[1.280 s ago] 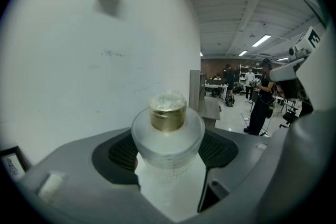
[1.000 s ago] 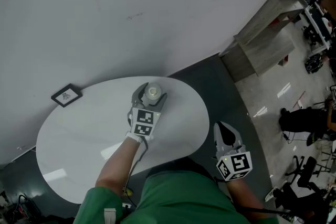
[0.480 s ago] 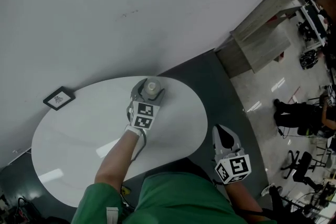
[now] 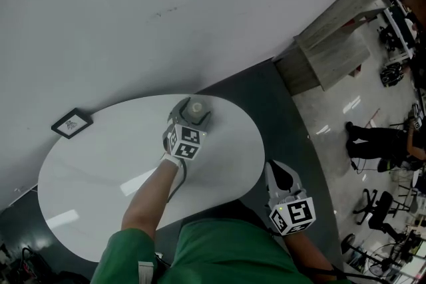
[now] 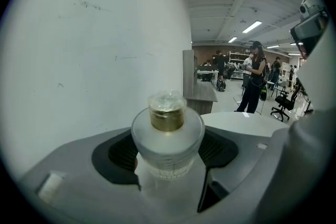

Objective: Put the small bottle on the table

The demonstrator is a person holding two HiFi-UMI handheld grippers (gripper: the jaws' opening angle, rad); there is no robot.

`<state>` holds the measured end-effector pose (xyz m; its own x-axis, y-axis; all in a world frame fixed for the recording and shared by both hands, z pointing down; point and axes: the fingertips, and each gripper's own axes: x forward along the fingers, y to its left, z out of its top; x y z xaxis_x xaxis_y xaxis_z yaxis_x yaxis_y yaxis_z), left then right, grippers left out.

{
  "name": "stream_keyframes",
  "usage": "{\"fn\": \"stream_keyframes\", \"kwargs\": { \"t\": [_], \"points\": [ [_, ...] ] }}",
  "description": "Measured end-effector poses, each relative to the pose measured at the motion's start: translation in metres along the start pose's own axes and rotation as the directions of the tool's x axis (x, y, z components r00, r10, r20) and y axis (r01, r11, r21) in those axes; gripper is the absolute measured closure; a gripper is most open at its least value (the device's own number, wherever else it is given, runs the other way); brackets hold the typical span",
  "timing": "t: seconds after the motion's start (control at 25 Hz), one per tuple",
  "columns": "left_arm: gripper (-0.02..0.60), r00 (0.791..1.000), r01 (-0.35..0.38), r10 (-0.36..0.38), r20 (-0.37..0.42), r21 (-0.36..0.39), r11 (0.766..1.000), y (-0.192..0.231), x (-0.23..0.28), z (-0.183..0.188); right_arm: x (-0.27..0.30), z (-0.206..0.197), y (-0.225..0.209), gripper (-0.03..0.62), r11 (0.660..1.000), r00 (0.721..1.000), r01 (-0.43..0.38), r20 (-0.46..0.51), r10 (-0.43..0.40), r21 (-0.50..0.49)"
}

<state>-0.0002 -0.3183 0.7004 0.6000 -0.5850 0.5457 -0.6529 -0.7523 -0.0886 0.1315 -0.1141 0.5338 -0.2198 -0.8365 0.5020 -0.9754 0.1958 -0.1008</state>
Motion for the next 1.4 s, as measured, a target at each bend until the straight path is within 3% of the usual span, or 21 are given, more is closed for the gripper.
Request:
{"fn": "stream_keyframes", "kwargs": {
  "t": [0.72, 0.84, 1.08, 1.4],
  "points": [
    [0.235, 0.999, 0.011, -0.011, -0.033, 0.003, 1.0, -0.009, 0.006, -0.015, 0.005, 0.001, 0.004, 0.592, 1.0, 1.0, -0.023, 0.003, 0.023, 0.003],
    [0.209, 0.998, 0.014, -0.016, -0.068, -0.035, 0.999, -0.01, 0.002, -0.025, 0.006, 0.001, 0.007, 0.592, 0.999, 0.999, -0.031, 0.005, 0.031, 0.005],
    [0.209, 0.995, 0.038, -0.044, -0.085, -0.078, 0.996, -0.018, -0.037, -0.026, 0.004, 0.011, 0.0, 0.592, 0.999, 0.998, -0.036, 0.041, 0.036, 0.004],
    [0.209, 0.998, -0.055, 0.054, -0.01, -0.162, 0.985, -0.01, -0.109, 0.001, 0.001, 0.028, -0.004, 0.592, 0.998, 0.992, -0.062, 0.107, 0.061, 0.01]
  ]
}}
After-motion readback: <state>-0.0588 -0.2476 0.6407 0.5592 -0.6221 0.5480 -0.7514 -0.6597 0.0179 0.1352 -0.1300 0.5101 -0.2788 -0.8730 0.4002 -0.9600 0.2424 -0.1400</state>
